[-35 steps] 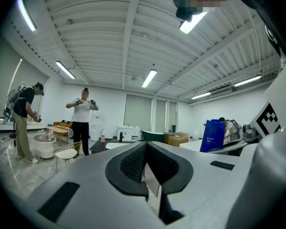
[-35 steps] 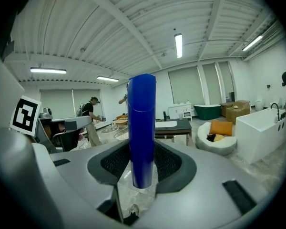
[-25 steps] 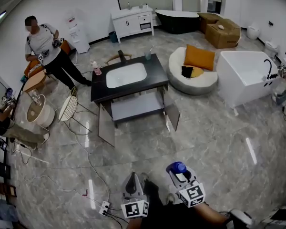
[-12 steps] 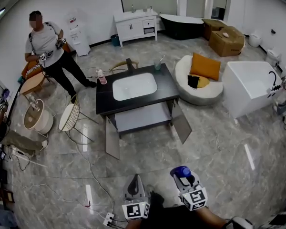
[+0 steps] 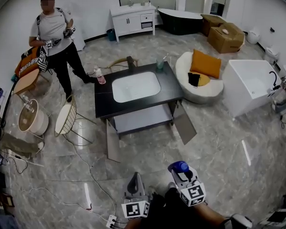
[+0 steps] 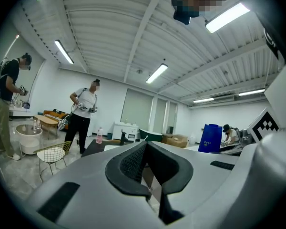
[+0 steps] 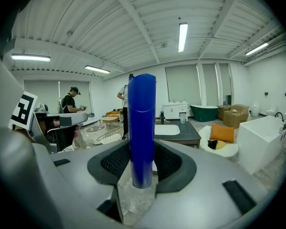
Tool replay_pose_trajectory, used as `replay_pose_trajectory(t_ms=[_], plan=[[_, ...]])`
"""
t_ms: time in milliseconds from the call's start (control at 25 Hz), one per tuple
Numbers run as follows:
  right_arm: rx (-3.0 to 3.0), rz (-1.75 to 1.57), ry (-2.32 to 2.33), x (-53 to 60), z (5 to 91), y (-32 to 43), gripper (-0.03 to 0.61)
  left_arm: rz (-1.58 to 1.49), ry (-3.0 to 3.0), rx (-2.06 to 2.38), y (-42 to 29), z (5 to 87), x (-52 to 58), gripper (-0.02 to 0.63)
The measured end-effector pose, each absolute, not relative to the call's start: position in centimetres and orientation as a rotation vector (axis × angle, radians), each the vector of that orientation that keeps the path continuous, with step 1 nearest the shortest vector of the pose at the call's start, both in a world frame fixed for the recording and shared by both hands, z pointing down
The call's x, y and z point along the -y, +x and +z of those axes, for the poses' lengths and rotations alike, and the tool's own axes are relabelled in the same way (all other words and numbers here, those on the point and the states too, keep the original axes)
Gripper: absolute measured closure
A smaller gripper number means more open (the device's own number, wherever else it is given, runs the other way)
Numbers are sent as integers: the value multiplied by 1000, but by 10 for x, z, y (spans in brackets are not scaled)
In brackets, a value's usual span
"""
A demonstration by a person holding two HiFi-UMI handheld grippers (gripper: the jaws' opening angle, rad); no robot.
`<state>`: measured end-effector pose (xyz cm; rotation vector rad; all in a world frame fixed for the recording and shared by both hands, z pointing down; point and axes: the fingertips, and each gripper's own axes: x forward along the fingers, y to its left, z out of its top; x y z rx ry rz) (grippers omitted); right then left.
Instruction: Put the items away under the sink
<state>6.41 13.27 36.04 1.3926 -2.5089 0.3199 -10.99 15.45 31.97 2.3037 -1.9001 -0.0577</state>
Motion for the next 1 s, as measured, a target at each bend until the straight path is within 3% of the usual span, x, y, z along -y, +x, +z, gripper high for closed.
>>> replay_pose_trajectory(t_ms=[1000], plan=[[2537,309,1258,110,416,51,419,-14,2268,1983,-100,340,53,600]])
